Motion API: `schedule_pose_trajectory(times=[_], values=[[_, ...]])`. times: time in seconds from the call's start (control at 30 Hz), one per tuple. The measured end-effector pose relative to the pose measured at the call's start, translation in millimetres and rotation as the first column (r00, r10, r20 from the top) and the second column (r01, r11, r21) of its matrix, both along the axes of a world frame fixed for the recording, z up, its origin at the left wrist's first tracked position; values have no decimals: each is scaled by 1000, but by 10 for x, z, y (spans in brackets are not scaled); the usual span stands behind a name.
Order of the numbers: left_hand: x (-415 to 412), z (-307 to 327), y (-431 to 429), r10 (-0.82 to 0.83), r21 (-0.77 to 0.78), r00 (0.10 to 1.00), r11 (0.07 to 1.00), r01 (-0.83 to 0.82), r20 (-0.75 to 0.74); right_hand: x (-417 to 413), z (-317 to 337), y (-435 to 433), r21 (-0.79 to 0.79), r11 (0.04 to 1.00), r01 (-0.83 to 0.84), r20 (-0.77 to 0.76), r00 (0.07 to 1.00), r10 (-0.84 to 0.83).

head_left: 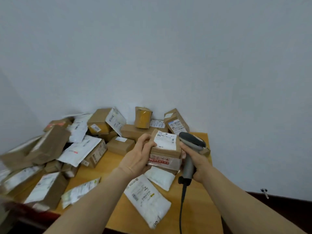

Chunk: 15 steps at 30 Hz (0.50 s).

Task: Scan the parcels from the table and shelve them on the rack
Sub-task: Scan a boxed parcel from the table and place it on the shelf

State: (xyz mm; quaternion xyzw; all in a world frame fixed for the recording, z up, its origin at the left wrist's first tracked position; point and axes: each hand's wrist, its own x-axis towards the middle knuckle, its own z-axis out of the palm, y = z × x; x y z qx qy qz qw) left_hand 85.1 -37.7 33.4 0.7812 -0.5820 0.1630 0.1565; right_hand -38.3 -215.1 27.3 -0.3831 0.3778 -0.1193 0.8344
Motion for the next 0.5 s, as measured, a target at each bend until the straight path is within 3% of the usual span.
schedule_pose_trajectory(times=[0.2, 0.3, 0.33, 0.37, 0.4, 0.43, 0.47, 0.5], values=[[-106, 194, 382, 4, -30, 999, 1000, -5, -54, 37, 231, 331, -63, 998, -11, 71, 997, 16], [-173, 301, 561, -76, -262, 936, 965, -18, -344, 33, 374, 418, -179, 984, 1, 122, 992, 22], [-193, 342, 597, -76, -378, 847, 913, -153, -526, 32, 429, 448, -214, 977, -6, 138, 990, 37], [-187, 405, 614, -80, -441, 695, 823, -358, -715, 34, 482, 481, -240, 970, -19, 155, 986, 58], [-168, 491, 631, -111, -386, 465, 737, -554, -878, 43, 531, 522, -261, 965, -37, 171, 982, 84], [-125, 576, 663, -137, -243, 210, 718, -652, -968, 62, 573, 565, -277, 959, -53, 184, 977, 107], [-79, 637, 707, -119, -114, 33, 777, -619, -992, 91, 604, 612, -291, 955, -66, 190, 974, 125], [-47, 690, 761, -90, -36, -78, 850, -526, -993, 120, 628, 668, -302, 950, -81, 191, 971, 143]])
